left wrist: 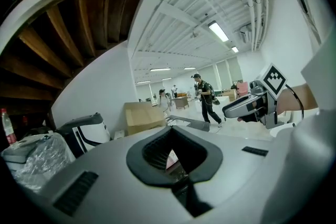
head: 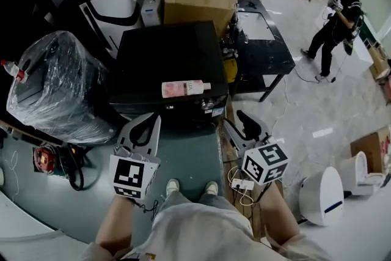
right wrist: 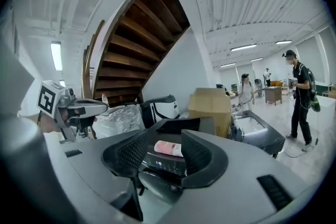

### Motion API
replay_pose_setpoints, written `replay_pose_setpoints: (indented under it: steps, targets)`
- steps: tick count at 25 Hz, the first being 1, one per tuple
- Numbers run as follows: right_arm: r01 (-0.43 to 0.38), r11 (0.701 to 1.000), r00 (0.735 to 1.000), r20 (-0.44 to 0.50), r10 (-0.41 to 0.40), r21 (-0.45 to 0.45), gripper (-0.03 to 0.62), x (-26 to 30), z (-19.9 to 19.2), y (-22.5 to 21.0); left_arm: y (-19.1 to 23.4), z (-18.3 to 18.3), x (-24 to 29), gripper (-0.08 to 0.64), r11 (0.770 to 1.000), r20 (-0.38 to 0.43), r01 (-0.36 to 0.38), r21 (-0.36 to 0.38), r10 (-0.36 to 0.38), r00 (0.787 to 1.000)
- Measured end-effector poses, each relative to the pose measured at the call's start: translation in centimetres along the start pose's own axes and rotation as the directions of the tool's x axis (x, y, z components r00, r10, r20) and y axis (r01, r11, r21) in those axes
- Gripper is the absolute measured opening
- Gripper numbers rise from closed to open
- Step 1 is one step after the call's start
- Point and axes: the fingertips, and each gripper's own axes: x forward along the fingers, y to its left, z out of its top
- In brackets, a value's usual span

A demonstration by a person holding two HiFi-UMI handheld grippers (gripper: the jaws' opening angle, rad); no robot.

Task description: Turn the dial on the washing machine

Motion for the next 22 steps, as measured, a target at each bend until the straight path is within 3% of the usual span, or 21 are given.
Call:
replay_pose_setpoints:
  steps: [9, 16, 22]
  targets:
    - [-0.046, 0.999, 0.998, -0.038, 0.045, -0.005, 0.219, 4.0, -2.5, -1.2, 1.2, -3.3, -0.3, 0.02, 0.991, -0.054, -0.119, -0.066, 0.115, 0.992]
    - [-0.001, 1.0, 1.0, -0.004, 0.001, 0.026, 0.21, 7.5, -5.2, -2.9, 2.7, -8.5, 1.1, 0.02, 0.992, -0.097, -0.098, -0.074, 0.09, 0.991]
    - [0.032, 0.999, 0.999, -0.03, -0.031, 0.044, 0.212, 10.3, -9.2, -4.1, 3.2, -11.6, 2.8, 0.02, 0.994, -0.09, -0.072, -0.078, 0.065, 0.994]
